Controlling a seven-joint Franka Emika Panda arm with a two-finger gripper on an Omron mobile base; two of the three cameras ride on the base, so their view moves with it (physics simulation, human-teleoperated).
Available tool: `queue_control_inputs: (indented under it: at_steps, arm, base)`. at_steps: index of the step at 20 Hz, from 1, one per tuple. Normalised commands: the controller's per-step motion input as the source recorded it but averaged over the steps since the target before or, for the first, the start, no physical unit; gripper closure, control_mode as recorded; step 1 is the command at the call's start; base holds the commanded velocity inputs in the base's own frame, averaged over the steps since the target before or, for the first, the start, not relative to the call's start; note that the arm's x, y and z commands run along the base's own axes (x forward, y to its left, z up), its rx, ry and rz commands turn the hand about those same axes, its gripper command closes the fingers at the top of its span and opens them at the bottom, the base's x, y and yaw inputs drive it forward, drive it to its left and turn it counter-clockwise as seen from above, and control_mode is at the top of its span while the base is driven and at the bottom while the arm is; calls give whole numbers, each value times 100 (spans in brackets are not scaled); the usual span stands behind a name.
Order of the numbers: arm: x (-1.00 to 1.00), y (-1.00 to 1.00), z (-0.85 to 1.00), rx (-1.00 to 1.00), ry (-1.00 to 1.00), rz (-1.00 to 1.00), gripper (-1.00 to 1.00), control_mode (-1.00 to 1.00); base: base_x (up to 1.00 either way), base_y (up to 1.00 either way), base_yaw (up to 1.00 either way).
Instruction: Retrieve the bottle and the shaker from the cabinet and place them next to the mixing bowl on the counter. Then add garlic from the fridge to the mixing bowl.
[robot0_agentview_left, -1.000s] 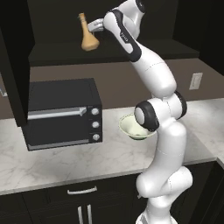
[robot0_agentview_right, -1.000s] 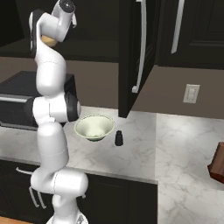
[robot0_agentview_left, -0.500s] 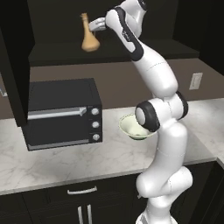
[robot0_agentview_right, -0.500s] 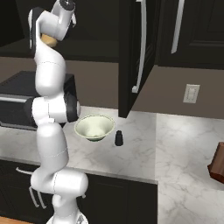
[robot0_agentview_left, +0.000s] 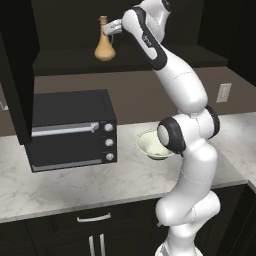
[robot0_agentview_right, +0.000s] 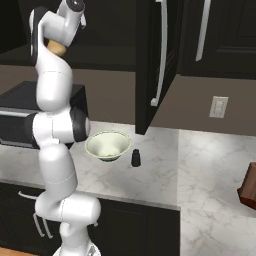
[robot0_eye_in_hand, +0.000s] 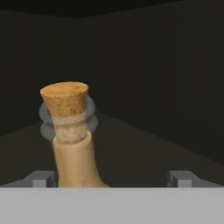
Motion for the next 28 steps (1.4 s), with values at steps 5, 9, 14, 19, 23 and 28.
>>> queue_control_inputs:
  at_steps: [5, 9, 14, 19, 23, 28]
  arm:
    - [10, 0, 0, 0, -4, 0, -100, -100]
    - [31, 3, 0, 0, 0, -3, -100, -100]
    - [13, 4, 0, 0, 0, -3, -100, -100]
    - [-6, 0, 0, 0, 0, 0, -100, -100]
    - [-1, 0, 0, 0, 0, 0, -100, -100]
    - [0, 0, 0, 0, 0, 0, 100, -100]
  base:
    - [0, 0, 0]
    - [0, 0, 0]
    - [0, 0, 0]
    - [0, 0, 0]
    - [0, 0, 0]
    - [0, 0, 0]
